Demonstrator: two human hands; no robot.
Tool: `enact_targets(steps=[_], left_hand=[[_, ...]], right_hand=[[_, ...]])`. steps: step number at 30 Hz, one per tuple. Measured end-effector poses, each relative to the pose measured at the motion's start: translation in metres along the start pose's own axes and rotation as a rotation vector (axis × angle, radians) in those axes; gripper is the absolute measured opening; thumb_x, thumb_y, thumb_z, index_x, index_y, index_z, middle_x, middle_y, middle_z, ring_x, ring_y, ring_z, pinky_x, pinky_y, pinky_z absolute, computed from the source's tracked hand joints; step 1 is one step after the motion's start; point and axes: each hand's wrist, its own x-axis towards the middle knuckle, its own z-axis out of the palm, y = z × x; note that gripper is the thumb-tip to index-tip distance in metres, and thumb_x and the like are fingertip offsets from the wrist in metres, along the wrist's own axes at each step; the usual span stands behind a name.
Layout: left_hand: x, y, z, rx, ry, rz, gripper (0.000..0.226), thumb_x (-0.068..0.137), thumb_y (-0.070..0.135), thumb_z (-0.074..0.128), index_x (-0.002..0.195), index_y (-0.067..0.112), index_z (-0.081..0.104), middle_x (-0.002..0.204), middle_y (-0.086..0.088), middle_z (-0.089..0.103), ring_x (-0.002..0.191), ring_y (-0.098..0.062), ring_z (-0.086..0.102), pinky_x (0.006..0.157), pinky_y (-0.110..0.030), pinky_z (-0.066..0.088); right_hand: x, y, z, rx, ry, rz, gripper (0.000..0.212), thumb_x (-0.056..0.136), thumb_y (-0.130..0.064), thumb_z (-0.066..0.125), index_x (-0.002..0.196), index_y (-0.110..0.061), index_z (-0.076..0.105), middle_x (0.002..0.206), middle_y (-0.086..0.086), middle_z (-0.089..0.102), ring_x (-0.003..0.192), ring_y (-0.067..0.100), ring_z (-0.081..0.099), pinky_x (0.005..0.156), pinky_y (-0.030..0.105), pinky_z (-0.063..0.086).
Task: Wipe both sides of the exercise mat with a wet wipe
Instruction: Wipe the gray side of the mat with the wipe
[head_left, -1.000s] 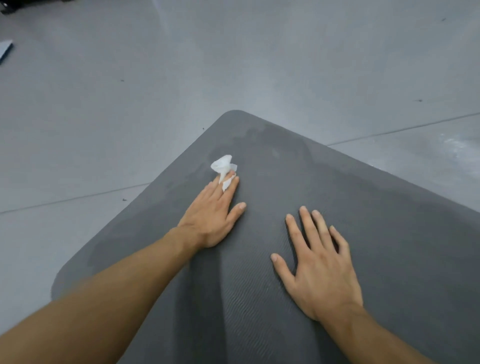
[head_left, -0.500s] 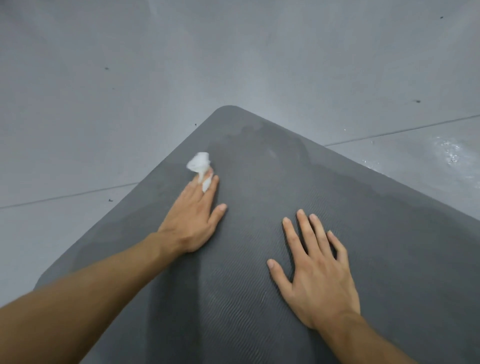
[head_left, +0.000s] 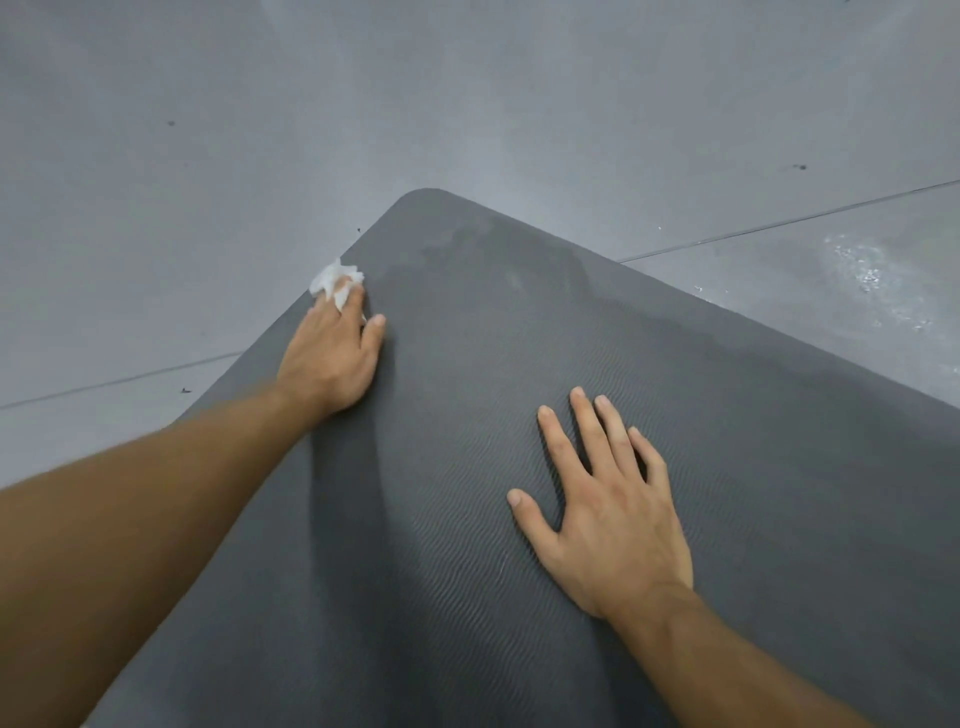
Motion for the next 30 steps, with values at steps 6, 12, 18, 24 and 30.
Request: enact_targets(steps=[6, 12, 18, 24, 30], left_hand=[[0.033, 0.046, 0.017, -0.037, 0.021, -0.024, 0.064, 0.108, 0.044, 0.03, 0.151, -0.003, 0.032, 0.167, -0.024, 0.019, 0.155, -0.037, 0.014, 0.127, -0.048, 0.015], [0.041, 0.13, 0.026, -0.011, -0.081, 0.254, 0.067, 0.11, 0.042, 0.031, 0.162, 0.003, 0.018, 0.172, -0.017, 0.008, 0.159, -0.028, 0.001, 0.129, -0.043, 0.006], [0.035, 0.228, 0.027, 0.043, -0.322, 0.632, 0.06, 0.112, 0.039, 0.028, 0.164, 0.009, 0.018, 0.173, -0.01, 0.008, 0.16, -0.023, 0.0, 0.125, -0.03, -0.001], [0.03, 0.241, 0.031, 0.111, -0.392, 0.754, 0.061, 0.112, 0.041, 0.025, 0.166, 0.014, 0.012, 0.174, -0.003, 0.001, 0.159, -0.017, -0.008, 0.126, -0.029, -0.005], [0.013, 0.154, 0.019, 0.069, -0.221, 0.552, 0.06, 0.11, 0.036, 0.035, 0.163, 0.009, 0.02, 0.172, -0.01, 0.014, 0.158, -0.019, 0.009, 0.127, -0.028, 0.004]], right_hand=[[0.001, -0.001, -0.002, 0.019, -0.006, 0.005, 0.082, 0.097, -0.073, 0.026, 0.166, -0.03, 0.017, 0.175, 0.002, 0.006, 0.161, 0.021, 0.0, 0.129, 0.047, 0.01], [0.001, -0.001, -0.002, 0.024, -0.005, 0.013, 0.08, 0.097, -0.07, 0.028, 0.166, -0.029, 0.021, 0.175, 0.004, 0.009, 0.161, 0.022, 0.003, 0.128, 0.048, 0.011], [0.003, 0.0, 0.001, 0.053, -0.011, 0.022, 0.081, 0.097, -0.071, 0.028, 0.166, -0.028, 0.022, 0.175, 0.003, 0.008, 0.161, 0.021, 0.002, 0.127, 0.051, 0.013], [0.004, 0.001, 0.0, 0.065, -0.027, 0.009, 0.082, 0.098, -0.072, 0.024, 0.167, -0.028, 0.016, 0.175, 0.002, 0.004, 0.161, 0.019, -0.005, 0.128, 0.05, 0.008], [0.003, 0.001, -0.002, 0.033, -0.035, -0.01, 0.081, 0.099, -0.072, 0.018, 0.167, -0.03, 0.006, 0.175, 0.002, -0.006, 0.161, 0.019, -0.01, 0.129, 0.048, 0.002]])
